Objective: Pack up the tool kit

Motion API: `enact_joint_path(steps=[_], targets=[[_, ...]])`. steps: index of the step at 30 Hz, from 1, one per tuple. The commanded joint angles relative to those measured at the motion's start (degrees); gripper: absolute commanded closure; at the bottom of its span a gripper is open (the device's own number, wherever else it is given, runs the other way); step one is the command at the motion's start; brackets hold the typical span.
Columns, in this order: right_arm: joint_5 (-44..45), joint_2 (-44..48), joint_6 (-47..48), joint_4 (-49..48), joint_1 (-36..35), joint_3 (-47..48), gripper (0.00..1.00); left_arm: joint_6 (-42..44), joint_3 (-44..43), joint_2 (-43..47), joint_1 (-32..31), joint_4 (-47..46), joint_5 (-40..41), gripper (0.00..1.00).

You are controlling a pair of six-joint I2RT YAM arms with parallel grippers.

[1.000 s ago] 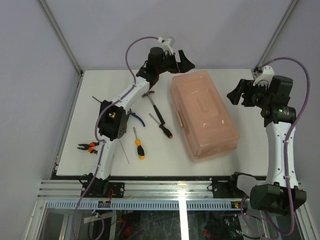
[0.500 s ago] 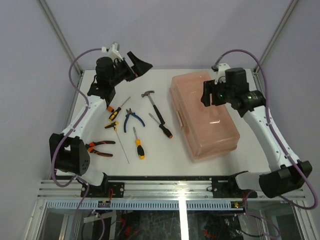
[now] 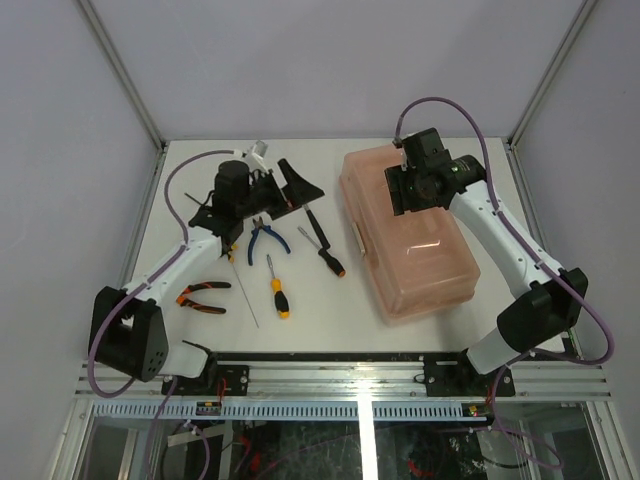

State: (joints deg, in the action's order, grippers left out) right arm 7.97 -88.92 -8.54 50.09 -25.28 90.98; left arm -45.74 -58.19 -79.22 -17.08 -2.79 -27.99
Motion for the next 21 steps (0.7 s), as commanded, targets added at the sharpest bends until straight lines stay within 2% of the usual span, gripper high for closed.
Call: enact_joint_path(steps=[1,5,10,14,21], targets=[[2.88,-2.31,-3.62,6.79,-0.67,4.82,0.36,-4.70,1.98,-1.36,-5.98,-4.19,-2.18,0.00],[3.29,-3.89,-4.82,11.10,-0.76,6.53,0.39,-14.14,6.95,-4.63,-7.99,-12.90,-4.92,0.00],[2.94,-2.18,-5.74,11.44,-0.78,3.90,0.39,-19.97,13.32,-11.10,-10.30,-30.37,-6.91,0.00],[3.11,-0.95,-6.68,11.68,-0.79,0.92,0.39,-21.35,12.52,-16.54,-11.57,-38.44,-8.09,0.00],[3.14,0.83,-7.99,11.51,-0.77,-1.48,0.39,-29.75,12.39,-23.80,-12.18,-50.04,-8.07,0.00]])
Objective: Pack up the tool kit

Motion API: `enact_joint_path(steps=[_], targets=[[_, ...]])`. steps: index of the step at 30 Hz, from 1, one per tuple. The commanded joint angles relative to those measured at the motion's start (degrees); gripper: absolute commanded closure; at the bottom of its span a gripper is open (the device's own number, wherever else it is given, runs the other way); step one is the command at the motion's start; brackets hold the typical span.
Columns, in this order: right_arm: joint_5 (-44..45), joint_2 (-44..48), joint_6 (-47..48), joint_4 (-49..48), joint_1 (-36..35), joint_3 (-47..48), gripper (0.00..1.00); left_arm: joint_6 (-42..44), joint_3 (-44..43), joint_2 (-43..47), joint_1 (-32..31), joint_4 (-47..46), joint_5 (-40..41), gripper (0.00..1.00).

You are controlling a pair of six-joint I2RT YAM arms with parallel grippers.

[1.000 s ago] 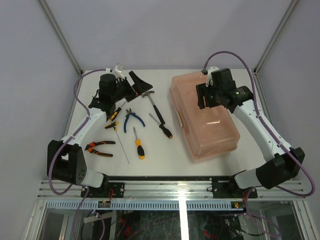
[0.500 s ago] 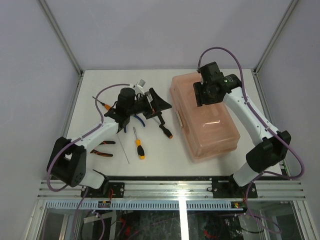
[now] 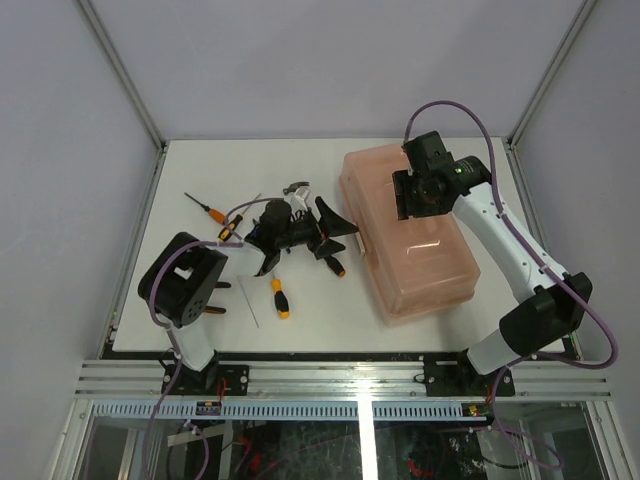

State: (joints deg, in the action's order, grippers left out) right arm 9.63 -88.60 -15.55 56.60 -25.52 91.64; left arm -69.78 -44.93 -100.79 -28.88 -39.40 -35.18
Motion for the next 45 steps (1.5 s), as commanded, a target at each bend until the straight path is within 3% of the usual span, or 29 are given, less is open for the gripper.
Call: enact_joint_path(steps=[1,12,30,38,40,45], targets=[[1.53,0.60,-0.97,5.04,-0.52,-2.25,0.39,-6.34,-0.87,-2.66,-0.38,-14.04,-1.00,0.00],[-0.69,-0.10,-1.17,4.50,-0.58,-3.73,0.40,-9.10,-0.20,-9.21,-0.90,-26.52,-5.44,0.05],[-1.40,-0.78,-1.17,4.37,-0.56,-4.29,0.41,-10.29,-2.88,-15.13,-1.65,-31.35,-6.14,0.07],[-2.76,0.12,-0.37,4.36,-0.53,-6.13,0.41,-11.81,-4.20,-17.70,-1.88,-35.60,-7.75,0.13],[-2.71,0.34,-0.36,4.69,-0.52,-6.60,0.41,-12.02,-4.42,-17.98,-1.92,-36.29,-7.73,0.21],[-2.80,0.44,-0.36,5.32,-0.52,-6.64,0.41,-12.48,-4.81,-18.53,-1.88,-37.03,-7.56,0.27]])
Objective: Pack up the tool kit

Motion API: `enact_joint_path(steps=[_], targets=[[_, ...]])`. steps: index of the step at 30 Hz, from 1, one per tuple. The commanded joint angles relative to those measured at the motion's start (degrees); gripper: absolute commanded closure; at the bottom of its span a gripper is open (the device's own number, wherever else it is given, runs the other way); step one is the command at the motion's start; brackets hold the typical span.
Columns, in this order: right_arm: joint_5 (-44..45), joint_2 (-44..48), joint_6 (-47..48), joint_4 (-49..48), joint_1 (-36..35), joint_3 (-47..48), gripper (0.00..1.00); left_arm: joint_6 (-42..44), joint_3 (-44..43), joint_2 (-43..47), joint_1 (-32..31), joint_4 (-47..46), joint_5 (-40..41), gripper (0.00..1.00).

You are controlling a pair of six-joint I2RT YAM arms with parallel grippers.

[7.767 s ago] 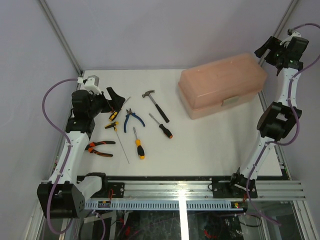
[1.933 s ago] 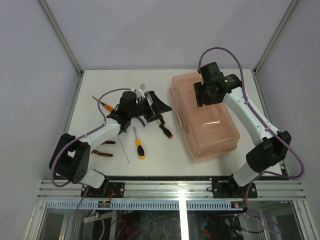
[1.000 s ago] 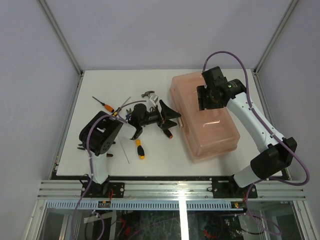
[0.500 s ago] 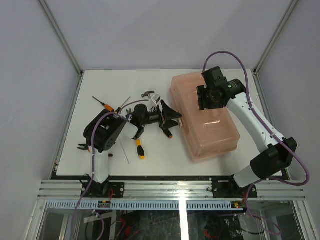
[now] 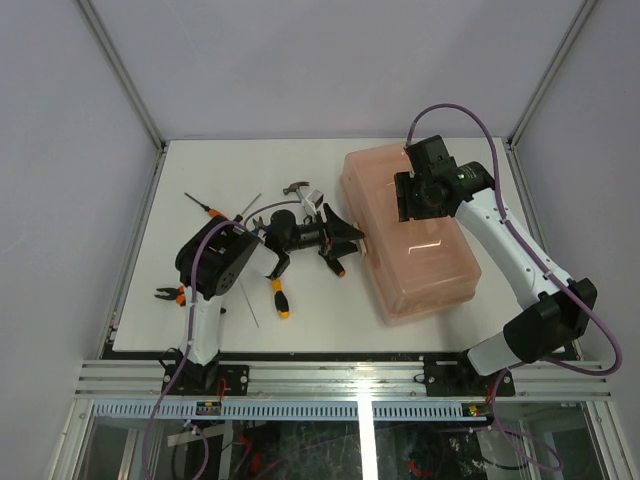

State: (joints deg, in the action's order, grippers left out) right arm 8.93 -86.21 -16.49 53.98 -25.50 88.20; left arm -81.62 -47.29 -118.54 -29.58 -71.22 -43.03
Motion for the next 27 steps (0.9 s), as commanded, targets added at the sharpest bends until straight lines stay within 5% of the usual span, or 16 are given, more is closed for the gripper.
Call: enact_joint_path(steps=[1,7,20,27], targets=[[-2.09,-1.94,0.58,8.05,-0.57,-3.11,0.41,-0.64,-2.52,-0.92,-1.16,-5.20,0.31,0.31],[-1.79,-1.54,0.80,9.15,-0.60,-3.16,0.41,-1.15,-3.10,-2.06,-1.22,-5.93,0.47,0.43],[-1.20,-0.09,0.89,9.59,-0.60,-5.17,0.42,-0.49,-2.46,-1.13,-1.18,-1.97,0.14,0.99],[-1.65,0.14,0.91,8.64,-0.56,-5.83,0.42,3.38,-2.25,0.44,-1.17,8.22,-2.41,1.00]])
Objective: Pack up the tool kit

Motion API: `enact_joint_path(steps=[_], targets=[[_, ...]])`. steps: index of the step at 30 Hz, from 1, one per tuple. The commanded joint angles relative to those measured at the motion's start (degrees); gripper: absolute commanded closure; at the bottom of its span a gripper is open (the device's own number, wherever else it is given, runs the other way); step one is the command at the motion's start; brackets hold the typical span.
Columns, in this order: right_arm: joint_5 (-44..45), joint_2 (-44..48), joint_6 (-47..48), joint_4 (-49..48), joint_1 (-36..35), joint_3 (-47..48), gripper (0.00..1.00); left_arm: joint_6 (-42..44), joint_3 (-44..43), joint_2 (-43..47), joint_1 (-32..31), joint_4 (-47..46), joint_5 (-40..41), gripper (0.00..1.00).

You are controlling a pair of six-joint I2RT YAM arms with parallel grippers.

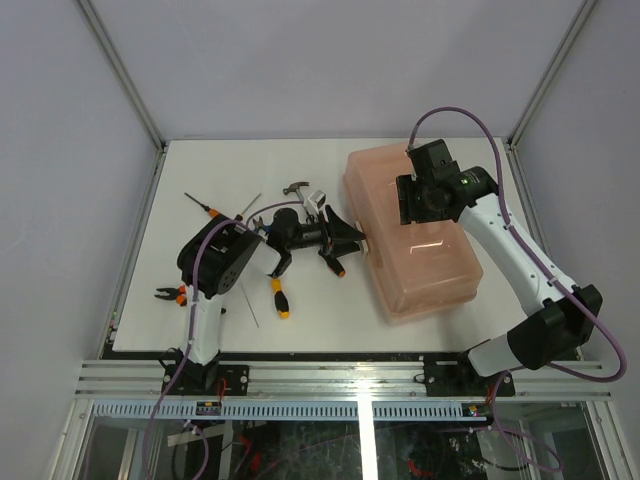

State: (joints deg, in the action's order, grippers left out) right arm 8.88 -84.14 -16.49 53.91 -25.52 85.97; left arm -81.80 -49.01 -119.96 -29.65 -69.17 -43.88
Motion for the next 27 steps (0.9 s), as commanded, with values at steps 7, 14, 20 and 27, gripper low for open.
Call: enact_joint_path(steps=[7,14,20,27], targets=[[-1.53,-1.30,1.05,8.56,-0.54,-4.27,0.42,8.75,-2.55,3.43,-1.10,20.40,-2.52,1.00],[-1.51,-0.54,0.99,8.63,-0.50,-4.92,0.42,12.66,-4.71,5.42,-1.07,32.54,-1.15,1.00],[-1.58,0.41,0.65,8.45,-0.55,-5.82,0.42,15.44,-5.42,7.38,-1.11,38.76,-0.28,1.00],[-1.92,1.32,0.41,8.88,-0.51,-7.04,0.42,14.70,-3.52,4.42,-1.11,29.31,-2.01,0.43]])
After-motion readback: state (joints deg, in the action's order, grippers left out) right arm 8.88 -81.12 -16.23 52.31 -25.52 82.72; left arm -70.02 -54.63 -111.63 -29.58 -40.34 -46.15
